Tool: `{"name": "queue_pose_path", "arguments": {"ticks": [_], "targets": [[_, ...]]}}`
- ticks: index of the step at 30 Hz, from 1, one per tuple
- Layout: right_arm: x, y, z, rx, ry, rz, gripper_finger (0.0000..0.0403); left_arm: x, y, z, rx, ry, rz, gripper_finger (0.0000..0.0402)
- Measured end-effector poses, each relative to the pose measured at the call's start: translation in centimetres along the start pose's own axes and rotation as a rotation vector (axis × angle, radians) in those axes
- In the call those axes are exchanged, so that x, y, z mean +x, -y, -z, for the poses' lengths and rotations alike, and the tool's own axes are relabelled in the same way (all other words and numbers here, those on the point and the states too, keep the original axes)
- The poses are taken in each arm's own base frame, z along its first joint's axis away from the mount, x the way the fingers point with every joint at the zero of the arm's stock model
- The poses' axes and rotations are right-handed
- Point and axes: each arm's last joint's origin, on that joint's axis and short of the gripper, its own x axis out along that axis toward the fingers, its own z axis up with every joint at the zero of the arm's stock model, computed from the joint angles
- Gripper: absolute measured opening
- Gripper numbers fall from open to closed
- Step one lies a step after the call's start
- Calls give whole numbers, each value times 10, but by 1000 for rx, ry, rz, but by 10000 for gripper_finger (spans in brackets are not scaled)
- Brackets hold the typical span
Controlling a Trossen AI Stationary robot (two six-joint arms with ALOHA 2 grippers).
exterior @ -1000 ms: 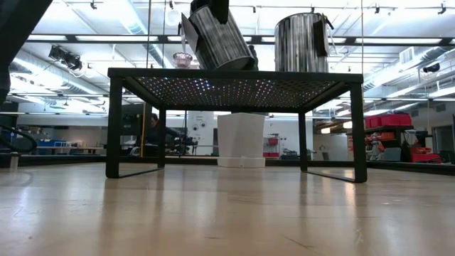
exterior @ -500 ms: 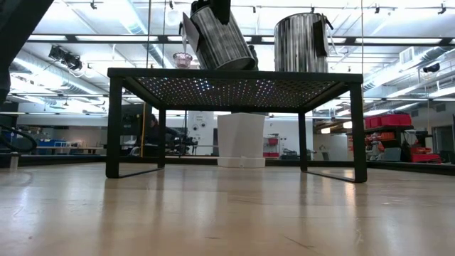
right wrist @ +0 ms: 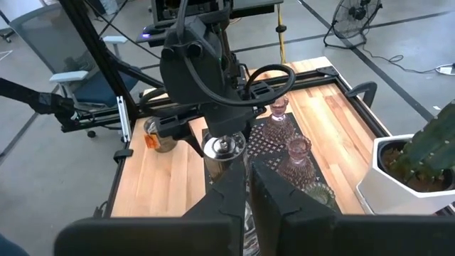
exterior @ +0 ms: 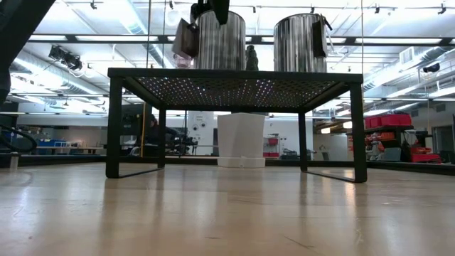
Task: Pick & Place candle stick holders
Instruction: Put the top silver scented candle on the shelf
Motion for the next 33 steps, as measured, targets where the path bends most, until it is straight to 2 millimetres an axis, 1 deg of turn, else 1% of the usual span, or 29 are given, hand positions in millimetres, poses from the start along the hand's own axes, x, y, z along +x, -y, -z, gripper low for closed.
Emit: {"name": "queue_pose_path", "arguments": {"ticks": [27, 33], "targets": [[0, 0, 0, 1, 0, -1, 23, -1, -1, 0, -22, 5, 0, 398], [0, 0, 0, 1, 0, -1, 23, -6, -1, 2, -24, 0, 50, 398]]}}
